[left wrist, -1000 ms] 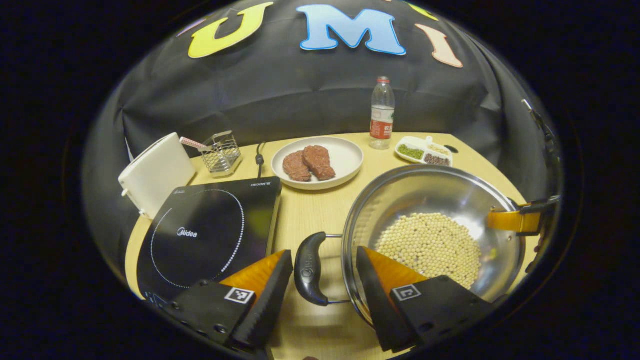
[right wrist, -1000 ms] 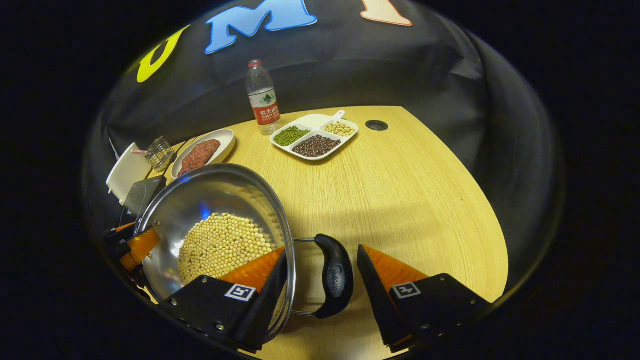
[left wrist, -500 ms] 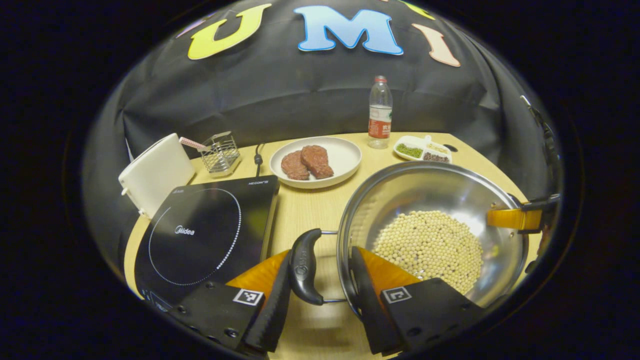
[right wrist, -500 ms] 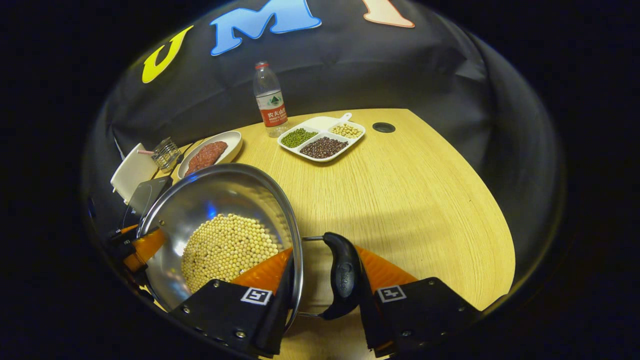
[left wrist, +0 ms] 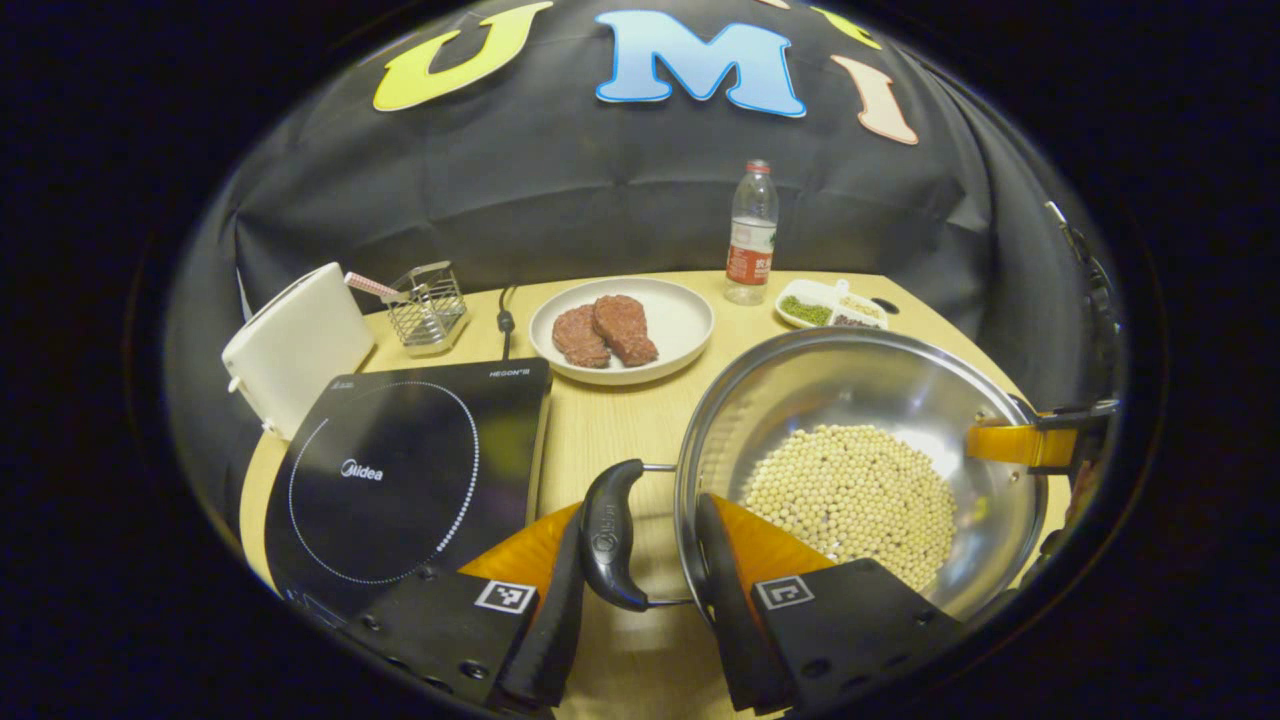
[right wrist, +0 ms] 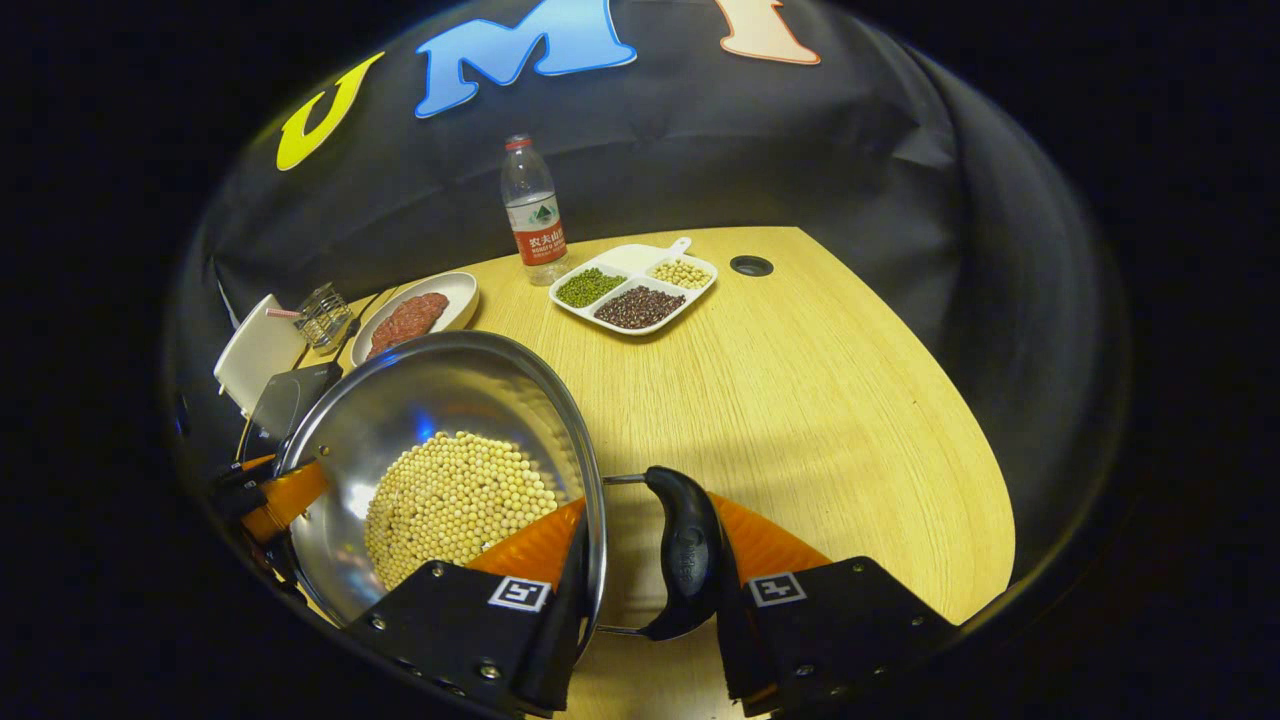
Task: First push the handle of the pot to place it horizontally, then grasp the pot with both hands and set it on the induction cooktop.
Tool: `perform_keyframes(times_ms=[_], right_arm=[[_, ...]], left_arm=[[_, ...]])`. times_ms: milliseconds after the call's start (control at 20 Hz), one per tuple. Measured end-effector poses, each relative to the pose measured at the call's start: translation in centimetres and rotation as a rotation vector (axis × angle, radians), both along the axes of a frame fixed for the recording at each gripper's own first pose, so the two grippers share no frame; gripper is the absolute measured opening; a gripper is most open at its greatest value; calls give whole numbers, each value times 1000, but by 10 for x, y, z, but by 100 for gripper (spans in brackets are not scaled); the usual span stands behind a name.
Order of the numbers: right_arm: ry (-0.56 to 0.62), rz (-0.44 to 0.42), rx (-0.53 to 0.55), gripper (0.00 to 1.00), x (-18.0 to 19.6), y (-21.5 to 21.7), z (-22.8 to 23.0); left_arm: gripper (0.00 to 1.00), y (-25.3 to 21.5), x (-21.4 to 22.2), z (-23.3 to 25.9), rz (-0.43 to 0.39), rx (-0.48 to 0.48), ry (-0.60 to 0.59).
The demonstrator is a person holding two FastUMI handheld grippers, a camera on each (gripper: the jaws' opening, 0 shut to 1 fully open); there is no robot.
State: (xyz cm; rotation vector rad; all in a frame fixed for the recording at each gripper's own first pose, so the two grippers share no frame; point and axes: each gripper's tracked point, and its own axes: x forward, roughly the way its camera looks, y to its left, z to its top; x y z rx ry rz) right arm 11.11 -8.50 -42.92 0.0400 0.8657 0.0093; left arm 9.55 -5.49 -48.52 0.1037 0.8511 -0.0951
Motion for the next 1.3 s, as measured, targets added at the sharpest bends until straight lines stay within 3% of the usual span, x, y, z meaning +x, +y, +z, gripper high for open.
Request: perform_keyframes(times_ms=[600,750,800,1200,1300], right_arm=[[-25,0,12,57,-28,47,61],[-29,13,6,57,-30,66,68],[-29,17,6,57,-30,73,70],[-33,38,14,57,-22,129,76],[-29,44,20,57,-19,143,76]], left_arm=[[62,42,-13,80,-1,-10,-24],[68,61,-17,90,5,-4,-30],[62,68,-17,92,8,-2,-30],[65,125,-11,108,41,4,-42],[62,140,-9,111,48,8,-45]])
